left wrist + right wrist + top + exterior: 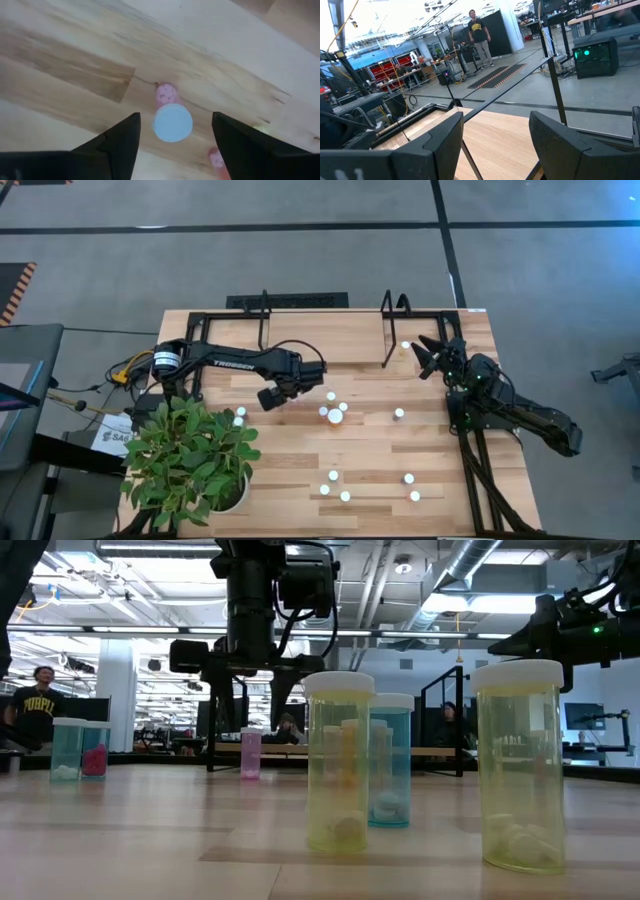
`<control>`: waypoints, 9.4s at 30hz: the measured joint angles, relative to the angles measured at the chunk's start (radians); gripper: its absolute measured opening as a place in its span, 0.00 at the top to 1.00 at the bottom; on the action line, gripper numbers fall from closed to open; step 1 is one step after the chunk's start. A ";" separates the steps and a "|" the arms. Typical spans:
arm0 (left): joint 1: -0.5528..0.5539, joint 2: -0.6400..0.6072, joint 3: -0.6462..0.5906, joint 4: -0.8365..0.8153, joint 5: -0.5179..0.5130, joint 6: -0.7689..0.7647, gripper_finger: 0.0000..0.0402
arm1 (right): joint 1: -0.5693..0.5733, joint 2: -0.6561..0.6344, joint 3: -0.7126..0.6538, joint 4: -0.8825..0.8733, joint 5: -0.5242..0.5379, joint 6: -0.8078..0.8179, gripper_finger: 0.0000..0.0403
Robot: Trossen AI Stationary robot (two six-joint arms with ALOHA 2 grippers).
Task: Pick and place medicine bottles onto shelf by color
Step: Put the pink pill bottle on the shelf, then put the blue pill bottle on the shelf
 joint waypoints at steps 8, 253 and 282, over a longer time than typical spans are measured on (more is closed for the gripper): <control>-0.001 0.002 -0.061 0.072 0.063 -0.022 0.52 | 0.000 0.000 0.000 0.000 0.000 0.000 0.38; 0.202 0.150 0.702 -0.586 0.039 0.688 0.19 | 0.001 0.017 0.000 0.000 0.000 0.000 0.38; -0.164 -0.503 -0.327 -0.266 0.009 0.147 0.46 | 0.001 0.017 0.000 0.000 0.000 0.000 0.38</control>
